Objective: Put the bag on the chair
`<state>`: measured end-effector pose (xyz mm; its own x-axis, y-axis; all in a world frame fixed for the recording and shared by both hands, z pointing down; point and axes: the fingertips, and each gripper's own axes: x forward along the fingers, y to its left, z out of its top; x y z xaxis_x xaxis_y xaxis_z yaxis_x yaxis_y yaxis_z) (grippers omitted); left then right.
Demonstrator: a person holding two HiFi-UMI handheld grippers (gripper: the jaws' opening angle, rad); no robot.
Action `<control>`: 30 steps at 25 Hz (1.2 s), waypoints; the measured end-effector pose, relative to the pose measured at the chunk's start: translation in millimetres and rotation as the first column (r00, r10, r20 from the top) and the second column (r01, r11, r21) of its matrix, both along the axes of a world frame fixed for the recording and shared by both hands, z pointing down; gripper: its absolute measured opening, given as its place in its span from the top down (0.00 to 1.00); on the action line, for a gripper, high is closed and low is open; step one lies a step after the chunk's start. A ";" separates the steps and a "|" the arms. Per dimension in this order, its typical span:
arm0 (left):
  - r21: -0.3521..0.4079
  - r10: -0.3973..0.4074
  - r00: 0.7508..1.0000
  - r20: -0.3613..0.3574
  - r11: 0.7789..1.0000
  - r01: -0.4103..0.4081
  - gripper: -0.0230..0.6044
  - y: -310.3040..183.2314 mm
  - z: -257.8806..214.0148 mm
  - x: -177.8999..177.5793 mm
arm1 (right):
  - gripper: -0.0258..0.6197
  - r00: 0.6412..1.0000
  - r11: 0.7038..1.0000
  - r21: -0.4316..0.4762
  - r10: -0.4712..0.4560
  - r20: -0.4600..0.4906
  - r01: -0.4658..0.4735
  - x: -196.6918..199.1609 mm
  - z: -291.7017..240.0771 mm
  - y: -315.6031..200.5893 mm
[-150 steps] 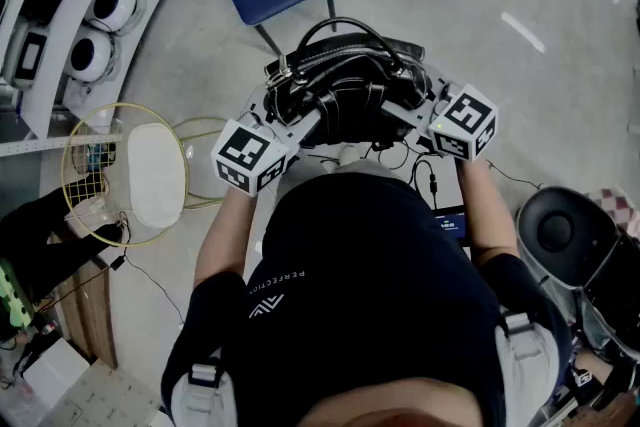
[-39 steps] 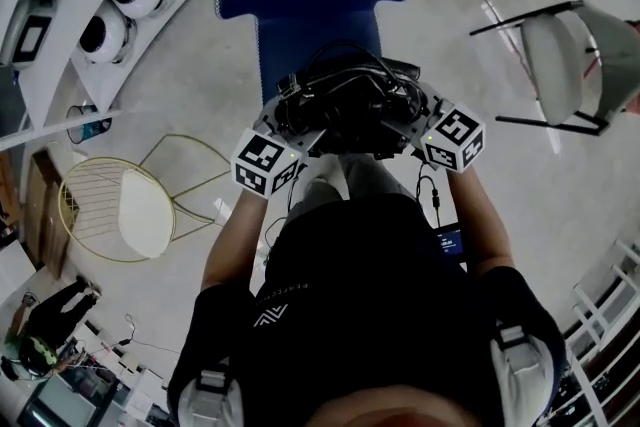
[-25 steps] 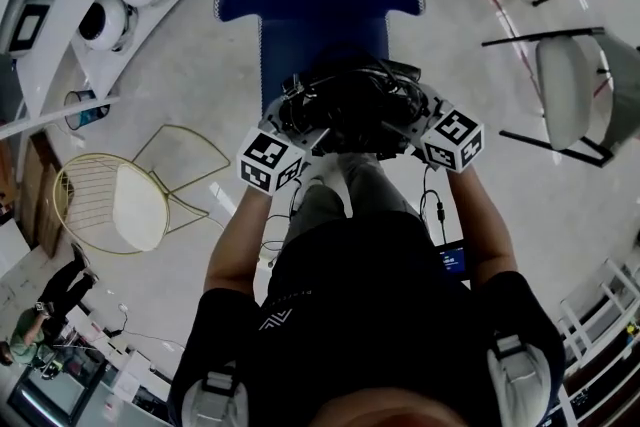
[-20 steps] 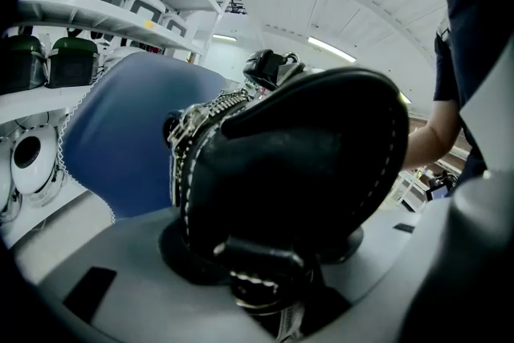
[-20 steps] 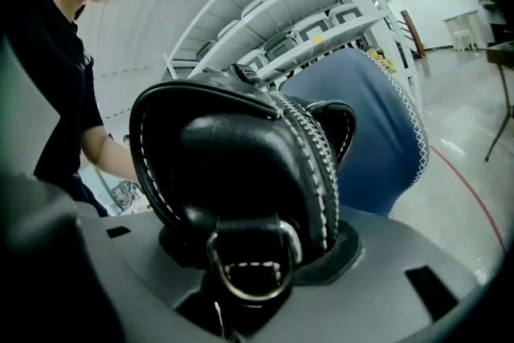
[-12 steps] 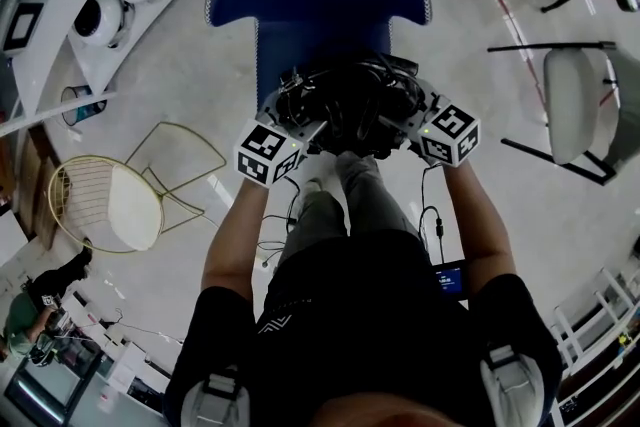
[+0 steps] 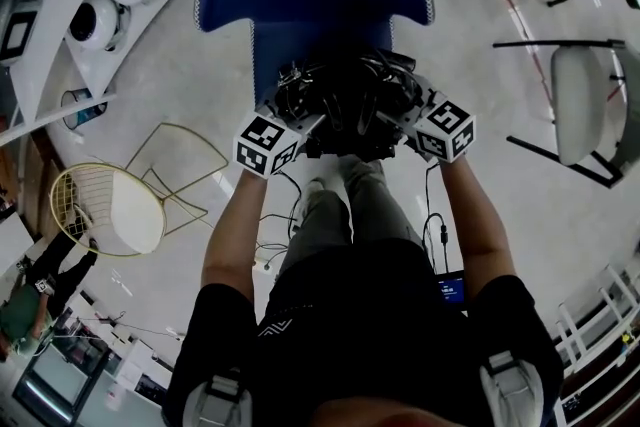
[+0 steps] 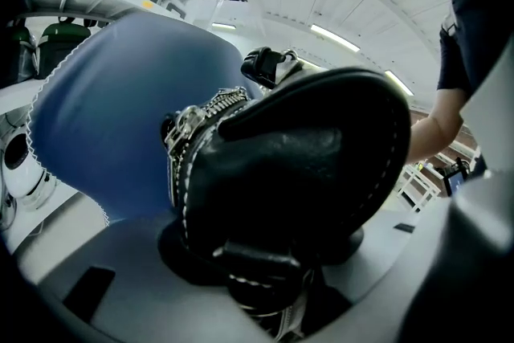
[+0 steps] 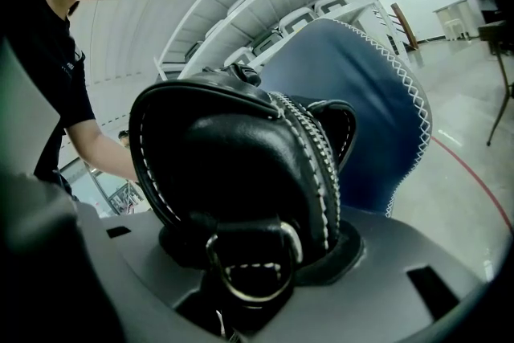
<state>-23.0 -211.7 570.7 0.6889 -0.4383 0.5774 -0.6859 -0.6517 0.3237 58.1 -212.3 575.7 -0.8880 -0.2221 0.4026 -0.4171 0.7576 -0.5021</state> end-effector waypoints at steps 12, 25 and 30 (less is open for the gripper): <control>-0.017 0.028 0.999 0.025 0.999 -0.027 0.56 -7.8 31.5 1.6 | 0.58 1.000 1.000 -0.014 0.019 -0.005 -0.019 3.3 32.3 -6.7; 0.017 0.051 0.998 -0.022 0.999 -0.050 0.53 -20.8 37.9 1.2 | 0.58 1.000 1.000 -0.026 0.006 0.003 -0.006 2.2 39.9 -18.0; 0.066 0.027 0.997 -0.068 0.998 -0.023 0.49 -26.7 35.7 1.0 | 0.58 1.000 1.000 -0.026 0.011 0.002 -0.011 3.6 40.8 -21.9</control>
